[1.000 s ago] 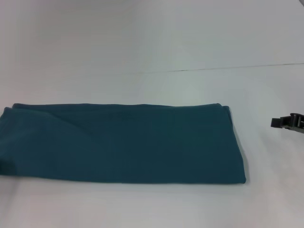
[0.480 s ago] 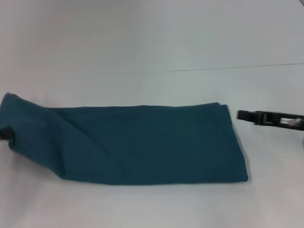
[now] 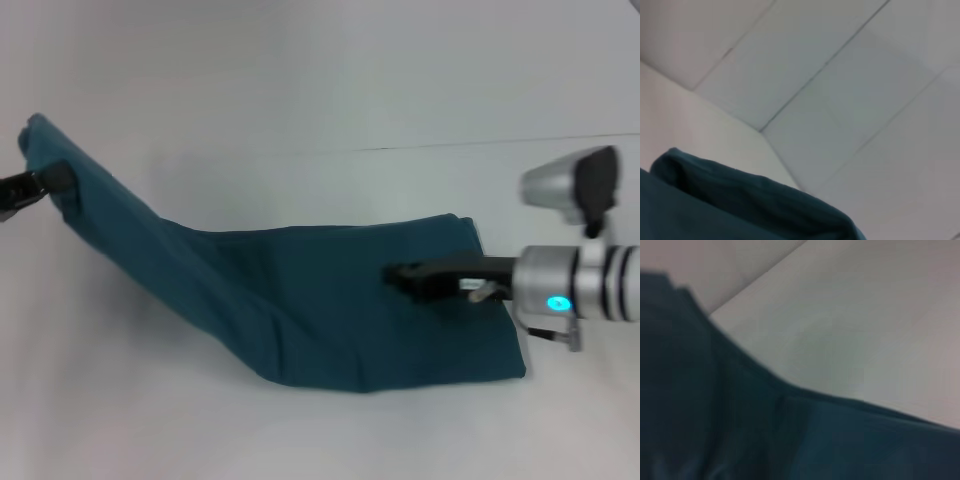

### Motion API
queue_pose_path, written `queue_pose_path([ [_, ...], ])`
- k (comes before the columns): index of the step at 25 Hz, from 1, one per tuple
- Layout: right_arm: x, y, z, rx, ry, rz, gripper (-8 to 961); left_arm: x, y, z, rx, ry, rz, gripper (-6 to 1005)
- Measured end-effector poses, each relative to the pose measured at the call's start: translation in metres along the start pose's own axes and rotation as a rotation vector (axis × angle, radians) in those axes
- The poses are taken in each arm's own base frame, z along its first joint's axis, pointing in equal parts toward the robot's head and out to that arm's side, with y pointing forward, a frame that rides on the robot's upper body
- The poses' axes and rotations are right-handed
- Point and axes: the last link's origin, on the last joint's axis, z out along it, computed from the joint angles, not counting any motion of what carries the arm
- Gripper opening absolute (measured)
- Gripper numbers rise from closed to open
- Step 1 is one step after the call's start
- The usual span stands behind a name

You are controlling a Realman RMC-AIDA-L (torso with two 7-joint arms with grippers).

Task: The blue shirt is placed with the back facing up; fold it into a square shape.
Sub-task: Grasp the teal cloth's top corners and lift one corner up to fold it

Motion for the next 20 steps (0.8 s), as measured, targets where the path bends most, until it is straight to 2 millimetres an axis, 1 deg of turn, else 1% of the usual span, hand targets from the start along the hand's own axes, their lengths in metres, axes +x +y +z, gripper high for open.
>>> queue_pose_path([
  [2,-0.001,0.008,0.011,-0.017,0.017,-0.028,19,0.003,0.005,0.009,-0.032,-0.004,0.010,19],
  [9,-0.011,0.037,0.041,-0.096,0.049,-0.105,19,0.005,0.008,0.016,-0.054,0.000,0.011,19],
  [16,-0.023,0.064,0.062,-0.160,0.072,-0.171,19,0.007,0.010,0.019,-0.067,0.008,0.012,19],
  [20,-0.027,0.076,0.070,-0.192,0.084,-0.192,19,0.008,0.011,0.023,-0.080,0.016,0.010,19],
])
